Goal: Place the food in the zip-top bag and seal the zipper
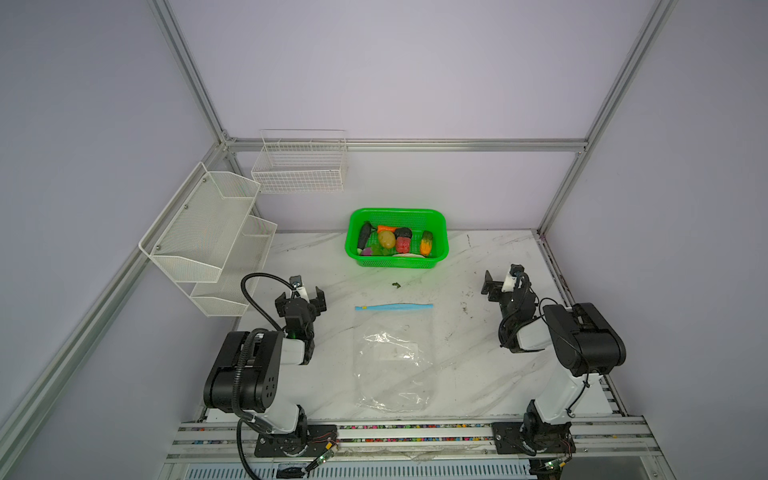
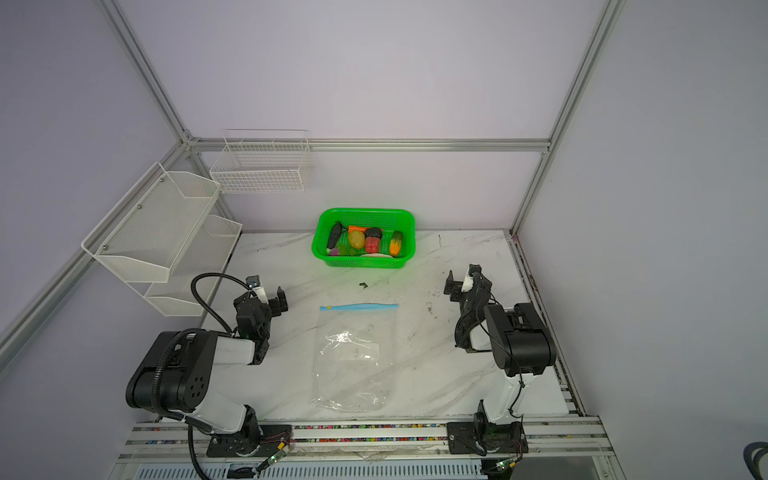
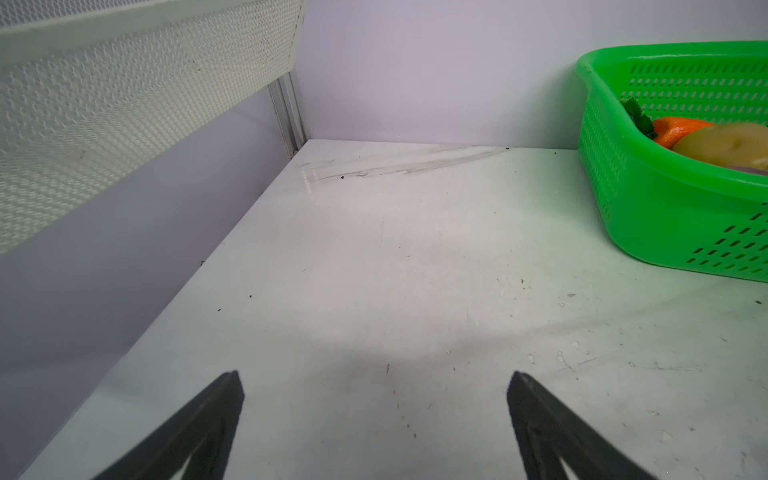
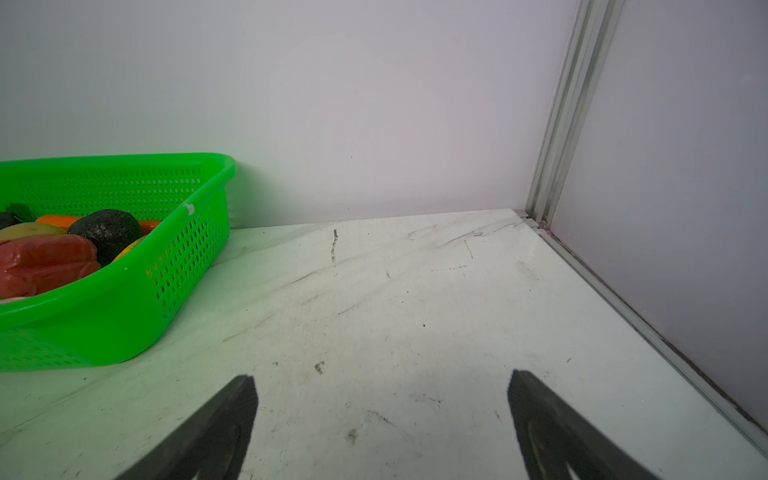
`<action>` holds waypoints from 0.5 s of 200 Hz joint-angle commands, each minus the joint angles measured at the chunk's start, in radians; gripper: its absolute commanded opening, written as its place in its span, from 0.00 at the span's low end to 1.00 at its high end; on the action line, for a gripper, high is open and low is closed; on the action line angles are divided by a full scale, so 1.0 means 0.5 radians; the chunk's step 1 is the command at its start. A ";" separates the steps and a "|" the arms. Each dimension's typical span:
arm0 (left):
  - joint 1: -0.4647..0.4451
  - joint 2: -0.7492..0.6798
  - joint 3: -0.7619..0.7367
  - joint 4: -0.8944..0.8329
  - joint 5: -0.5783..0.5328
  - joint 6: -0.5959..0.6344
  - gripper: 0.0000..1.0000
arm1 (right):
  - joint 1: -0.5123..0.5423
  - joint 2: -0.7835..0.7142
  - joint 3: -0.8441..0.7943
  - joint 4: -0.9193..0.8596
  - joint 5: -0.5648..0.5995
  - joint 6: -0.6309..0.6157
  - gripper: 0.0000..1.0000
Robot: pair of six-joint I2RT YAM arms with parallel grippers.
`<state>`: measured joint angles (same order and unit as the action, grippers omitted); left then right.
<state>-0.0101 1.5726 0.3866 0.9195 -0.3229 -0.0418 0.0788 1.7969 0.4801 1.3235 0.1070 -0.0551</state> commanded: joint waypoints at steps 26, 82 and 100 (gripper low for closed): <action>-0.029 -0.170 0.061 -0.220 -0.152 -0.028 1.00 | 0.088 -0.275 0.063 -0.278 0.271 0.009 0.97; -0.029 -0.282 0.688 -1.359 -0.129 -0.297 1.00 | 0.263 -0.526 0.491 -1.230 0.357 0.522 0.97; -0.030 -0.198 0.965 -1.767 -0.048 -0.551 1.00 | 0.336 -0.539 0.578 -1.442 0.202 0.723 0.97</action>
<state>-0.0212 1.4281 0.6403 0.3805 -0.3767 -0.1303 0.2062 1.5455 0.7177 0.8486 0.2726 0.1146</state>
